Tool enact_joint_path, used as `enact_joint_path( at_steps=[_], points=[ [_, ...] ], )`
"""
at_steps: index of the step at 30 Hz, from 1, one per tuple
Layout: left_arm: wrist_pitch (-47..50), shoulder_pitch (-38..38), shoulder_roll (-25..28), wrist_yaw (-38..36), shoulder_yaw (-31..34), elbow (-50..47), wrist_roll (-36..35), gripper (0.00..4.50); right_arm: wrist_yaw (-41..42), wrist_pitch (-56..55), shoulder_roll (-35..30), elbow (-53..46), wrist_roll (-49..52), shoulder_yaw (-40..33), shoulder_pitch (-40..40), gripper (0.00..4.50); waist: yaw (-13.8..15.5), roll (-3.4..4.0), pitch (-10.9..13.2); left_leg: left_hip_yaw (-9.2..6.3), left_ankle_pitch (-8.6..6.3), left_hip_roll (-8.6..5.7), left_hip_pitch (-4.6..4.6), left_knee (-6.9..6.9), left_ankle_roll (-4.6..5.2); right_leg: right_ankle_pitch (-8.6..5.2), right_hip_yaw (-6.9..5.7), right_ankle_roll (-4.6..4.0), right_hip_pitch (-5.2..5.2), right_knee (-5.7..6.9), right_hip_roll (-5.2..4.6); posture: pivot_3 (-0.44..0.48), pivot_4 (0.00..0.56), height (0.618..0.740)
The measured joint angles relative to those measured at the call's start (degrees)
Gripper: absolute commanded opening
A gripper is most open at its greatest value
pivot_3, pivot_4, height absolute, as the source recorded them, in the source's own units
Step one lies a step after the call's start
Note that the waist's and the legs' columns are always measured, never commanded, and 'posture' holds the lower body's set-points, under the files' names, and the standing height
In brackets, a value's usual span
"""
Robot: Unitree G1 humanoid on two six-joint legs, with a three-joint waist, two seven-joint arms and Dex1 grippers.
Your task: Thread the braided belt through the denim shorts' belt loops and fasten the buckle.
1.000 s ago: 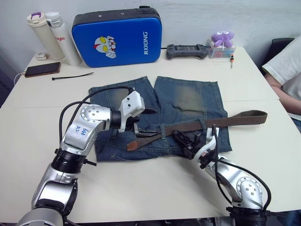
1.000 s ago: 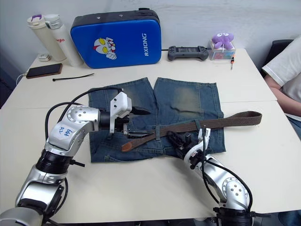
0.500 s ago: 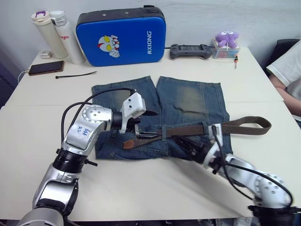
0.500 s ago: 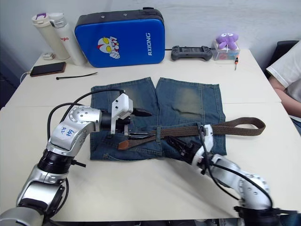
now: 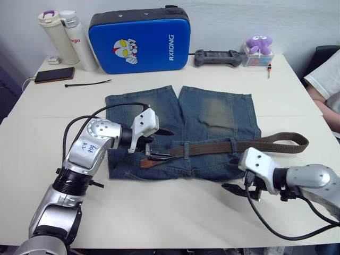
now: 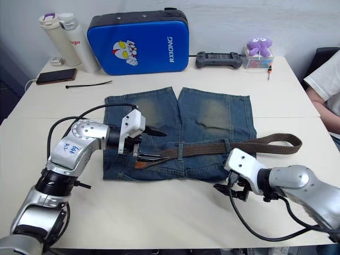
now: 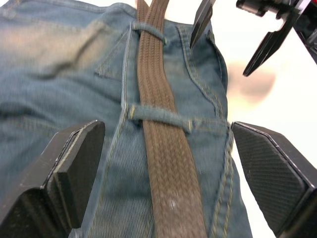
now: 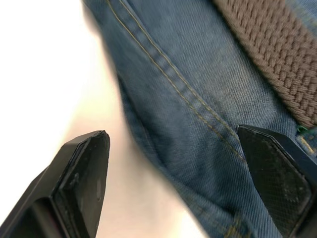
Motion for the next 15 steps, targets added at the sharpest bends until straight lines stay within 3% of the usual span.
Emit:
enact_joint_path(
  at_steps=[2, 3, 5, 12, 13, 15],
  points=[
    [1.0, 1.1, 1.1, 0.1, 1.1, -1.7, -0.5, 4.50, 1.7, -0.7, 2.7, 2.5, -3.0, 1.8, -1.9, 4.38, 0.1, 0.01, 0.0, -0.02, 0.00, 0.01, -0.01, 0.00, -0.01, 0.00, -0.01, 0.00, 0.00, -0.01, 0.00, 0.000, 0.150, 0.739],
    [1.5, 1.5, 1.3, 0.1, 1.5, -2.3, -1.0, 4.50, 2.3, -0.7, 3.4, 2.9, -3.7, 1.9, -2.5, 4.16, 0.1, 0.01, 0.0, -0.01, 0.01, 0.00, -0.01, 0.00, -0.03, 0.00, 0.00, 0.00, 0.00, 0.00, -0.01, 0.000, 0.150, 0.739],
    [2.9, 2.6, 2.0, 0.1, 2.3, -4.5, -2.3, 4.50, 3.2, 0.2, 4.4, 3.1, -5.3, 2.0, -3.5, 3.58, 0.1, 0.01, 0.0, -0.04, 0.02, 0.01, -0.01, 0.01, -0.06, 0.00, -0.02, 0.00, 0.00, 0.00, -0.01, 0.000, 0.150, 0.739],
    [6.5, 4.4, 3.9, 0.1, 5.1, -8.5, -6.7, 4.50, 5.9, -4.4, 4.9, 6.8, -13.4, 1.9, -5.1, 0.41, 0.2, 0.01, 0.0, -0.02, 0.01, -0.02, 0.00, 0.11, -0.05, 0.00, -0.02, 0.00, 0.04, 0.04, -0.03, 0.000, 0.150, 0.739],
    [6.8, 4.5, 4.0, 0.2, 5.4, -8.5, -6.8, 4.50, 6.8, -6.5, 4.2, 7.7, -14.3, 1.3, -4.6, 0.09, 0.3, 0.01, 0.0, -0.03, 0.00, -0.04, 0.00, 0.12, -0.04, 0.00, -0.02, 0.00, 0.04, 0.04, -0.05, 0.000, 0.150, 0.739],
    [6.9, 4.6, 4.0, 0.3, 5.6, -8.5, -7.0, 4.50, 8.7, -9.6, 2.3, 10.2, -14.9, -1.1, -2.6, 0.09, 0.9, 0.01, 0.0, -0.02, -0.02, -0.05, -0.02, 0.16, 0.00, 0.00, -0.03, 0.00, 0.05, 0.02, -0.07, 0.000, 0.150, 0.739]
  ],
)
